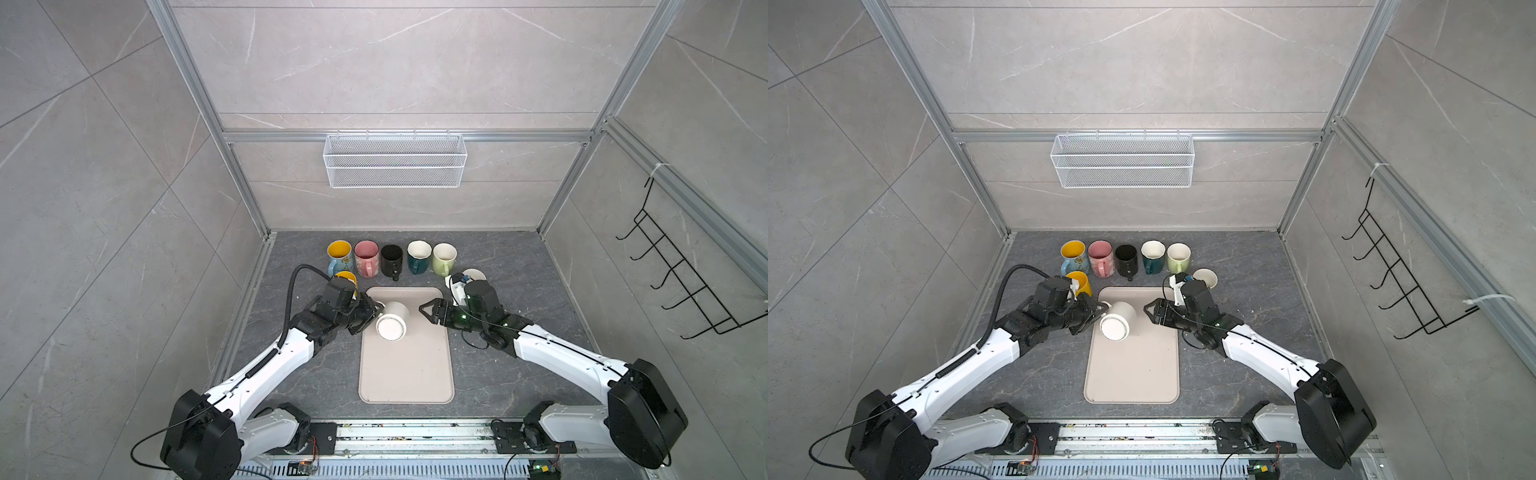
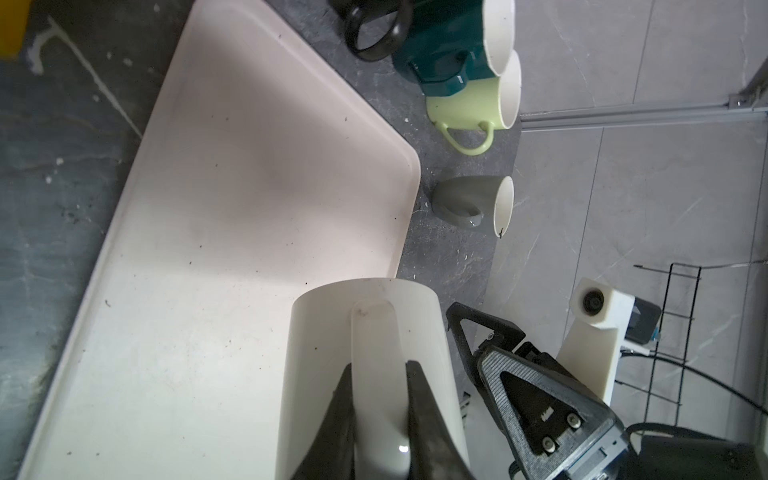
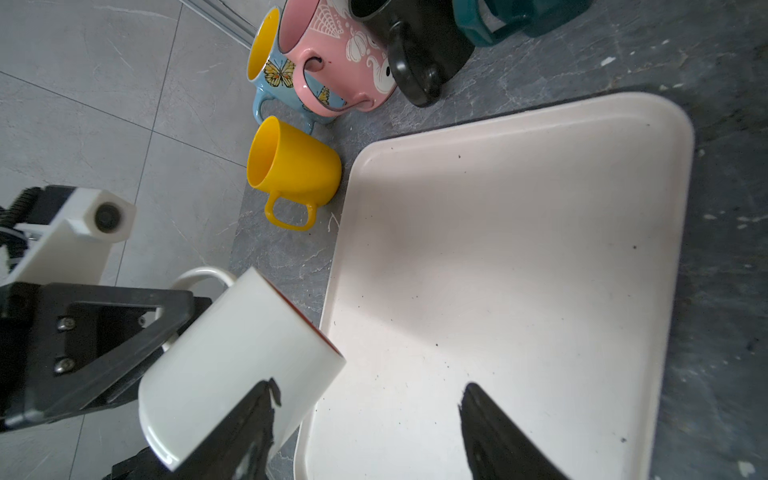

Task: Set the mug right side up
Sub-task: 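Lift the white mug and rotate it upright with the left gripper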

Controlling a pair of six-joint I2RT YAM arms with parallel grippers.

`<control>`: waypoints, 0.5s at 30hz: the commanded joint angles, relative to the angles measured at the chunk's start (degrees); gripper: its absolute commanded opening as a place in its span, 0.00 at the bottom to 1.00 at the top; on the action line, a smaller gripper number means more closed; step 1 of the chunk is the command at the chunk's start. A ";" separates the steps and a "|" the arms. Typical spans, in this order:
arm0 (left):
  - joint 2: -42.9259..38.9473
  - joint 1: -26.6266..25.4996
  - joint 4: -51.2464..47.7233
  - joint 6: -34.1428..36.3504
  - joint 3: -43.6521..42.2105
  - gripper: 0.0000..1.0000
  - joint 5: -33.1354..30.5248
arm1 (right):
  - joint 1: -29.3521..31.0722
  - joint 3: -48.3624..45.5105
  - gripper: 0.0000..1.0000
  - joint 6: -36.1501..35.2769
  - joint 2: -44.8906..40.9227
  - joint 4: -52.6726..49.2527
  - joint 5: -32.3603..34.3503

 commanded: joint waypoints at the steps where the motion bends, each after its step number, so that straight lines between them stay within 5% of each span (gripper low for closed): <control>1: -3.71 -2.23 0.82 14.27 3.67 0.00 -4.34 | -0.20 2.64 0.72 -1.32 -1.22 -2.38 0.77; 9: -9.06 -11.06 1.58 35.12 2.94 0.00 -23.38 | -0.21 7.66 0.70 -2.56 -1.75 -7.64 -0.34; 15: -14.83 -15.55 11.84 50.17 -3.21 0.00 -30.55 | -0.21 11.78 0.63 -2.44 -1.20 -9.84 -4.56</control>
